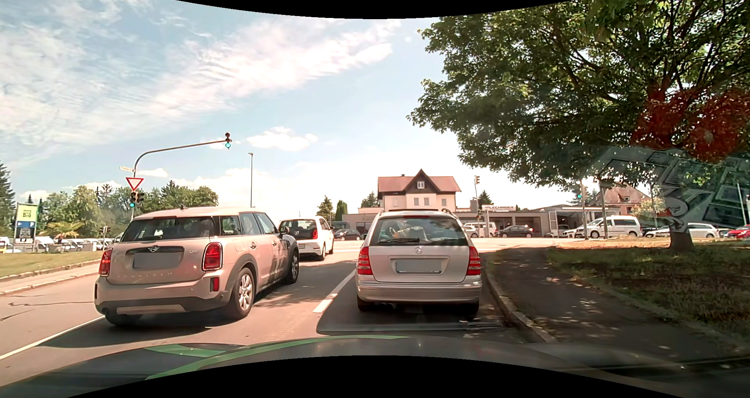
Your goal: Follow the waypoints while adhering to traffic rules and regulations
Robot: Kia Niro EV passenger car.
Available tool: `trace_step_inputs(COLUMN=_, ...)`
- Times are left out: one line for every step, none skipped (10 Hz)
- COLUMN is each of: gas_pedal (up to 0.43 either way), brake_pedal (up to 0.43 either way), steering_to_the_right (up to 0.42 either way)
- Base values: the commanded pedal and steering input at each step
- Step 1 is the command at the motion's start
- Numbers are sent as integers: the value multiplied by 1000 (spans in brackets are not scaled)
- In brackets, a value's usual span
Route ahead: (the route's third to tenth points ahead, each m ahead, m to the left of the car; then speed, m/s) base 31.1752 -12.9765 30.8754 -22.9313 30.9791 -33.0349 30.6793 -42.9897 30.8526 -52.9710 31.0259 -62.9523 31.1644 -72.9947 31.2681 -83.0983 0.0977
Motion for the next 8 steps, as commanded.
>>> trace_step_inputs(gas_pedal=177, brake_pedal=0, steering_to_the_right=81)
trace_step_inputs(gas_pedal=177, brake_pedal=0, steering_to_the_right=80)
trace_step_inputs(gas_pedal=228, brake_pedal=0, steering_to_the_right=81)
trace_step_inputs(gas_pedal=311, brake_pedal=0, steering_to_the_right=80)
trace_step_inputs(gas_pedal=311, brake_pedal=0, steering_to_the_right=80)
trace_step_inputs(gas_pedal=311, brake_pedal=0, steering_to_the_right=80)
trace_step_inputs(gas_pedal=311, brake_pedal=0, steering_to_the_right=81)
trace_step_inputs(gas_pedal=311, brake_pedal=0, steering_to_the_right=80)
